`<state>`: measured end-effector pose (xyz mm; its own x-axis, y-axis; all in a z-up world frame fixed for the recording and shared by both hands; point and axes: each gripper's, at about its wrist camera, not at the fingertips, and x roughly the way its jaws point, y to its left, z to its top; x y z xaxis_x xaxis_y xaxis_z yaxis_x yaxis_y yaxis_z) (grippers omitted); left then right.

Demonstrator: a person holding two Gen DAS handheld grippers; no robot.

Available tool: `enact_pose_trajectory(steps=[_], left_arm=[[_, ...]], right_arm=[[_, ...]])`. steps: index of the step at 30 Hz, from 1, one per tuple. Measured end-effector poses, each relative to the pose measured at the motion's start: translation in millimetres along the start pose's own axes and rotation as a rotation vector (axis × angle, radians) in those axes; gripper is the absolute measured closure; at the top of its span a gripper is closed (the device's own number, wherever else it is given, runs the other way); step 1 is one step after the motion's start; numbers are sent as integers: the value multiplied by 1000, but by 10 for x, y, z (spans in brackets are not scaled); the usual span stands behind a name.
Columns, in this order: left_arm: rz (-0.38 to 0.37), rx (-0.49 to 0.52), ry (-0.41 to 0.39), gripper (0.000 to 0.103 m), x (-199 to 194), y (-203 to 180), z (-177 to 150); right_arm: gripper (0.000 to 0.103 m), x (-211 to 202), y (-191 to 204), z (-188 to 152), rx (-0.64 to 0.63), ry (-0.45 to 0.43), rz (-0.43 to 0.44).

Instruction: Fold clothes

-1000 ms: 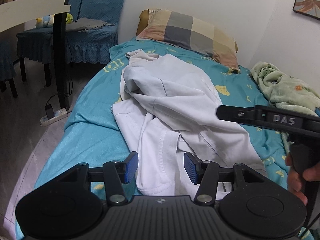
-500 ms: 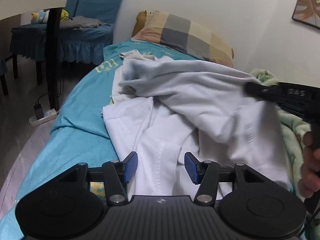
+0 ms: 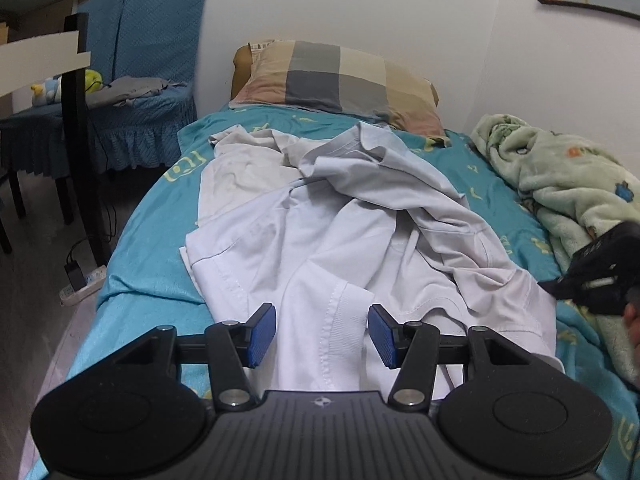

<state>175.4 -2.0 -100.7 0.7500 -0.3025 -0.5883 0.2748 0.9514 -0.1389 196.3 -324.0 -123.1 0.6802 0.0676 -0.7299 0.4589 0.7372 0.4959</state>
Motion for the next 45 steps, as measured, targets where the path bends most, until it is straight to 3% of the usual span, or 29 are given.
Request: enact_pose_trajectory(steps=[4,6,8,9,10,13,18,21,25,27,29,32,35,39,42,45], left_arm=[[15,44,-19,49,58,-68,10],[23,34,-11,56,87,-46,17],[30,25,-3,80,117,-24,23],[34,20,1,89,132,-13,26],[38,15,4,97,147,-1,29],[19,-27,-22,98,58,67,105],[-55,-56,-62,98,-527,55,246],[-31,-13,19,98,-728,-14,117],[10,53,153,98,-688,-71,-111],[24,67,193,98,-631,-70,-181],[27,68,214,97,-575,-49,-223],[23,67,223,97,-540,-38,-238],[22,66,228,96,-530,-39,-223],[17,73,233,92,-534,-59,-222],[39,73,252,77,-517,-65,-232],[58,65,253,69,-542,-60,-220]], right_arm=[[95,-393,275,-78,-182,-49,31],[84,-506,389,-169,-285,-23,79],[42,-532,438,-341,-361,15,106],[38,-498,472,-419,-390,41,118],[38,-451,521,-491,-425,66,126],[40,-338,697,-634,-564,91,142],[41,-315,824,-800,-719,71,153],[44,-290,819,-888,-788,100,144],[45,-212,833,-1015,-891,163,107],[48,-130,850,-1111,-977,177,33],[63,-63,817,-1132,-1011,172,-34],[90,-38,708,-959,-916,160,-54],[98,-145,572,-685,-737,106,-46],[100,-356,328,-421,-536,30,-70],[100,-341,193,-364,-459,40,-93],[98,-364,376,-452,-522,49,23]])
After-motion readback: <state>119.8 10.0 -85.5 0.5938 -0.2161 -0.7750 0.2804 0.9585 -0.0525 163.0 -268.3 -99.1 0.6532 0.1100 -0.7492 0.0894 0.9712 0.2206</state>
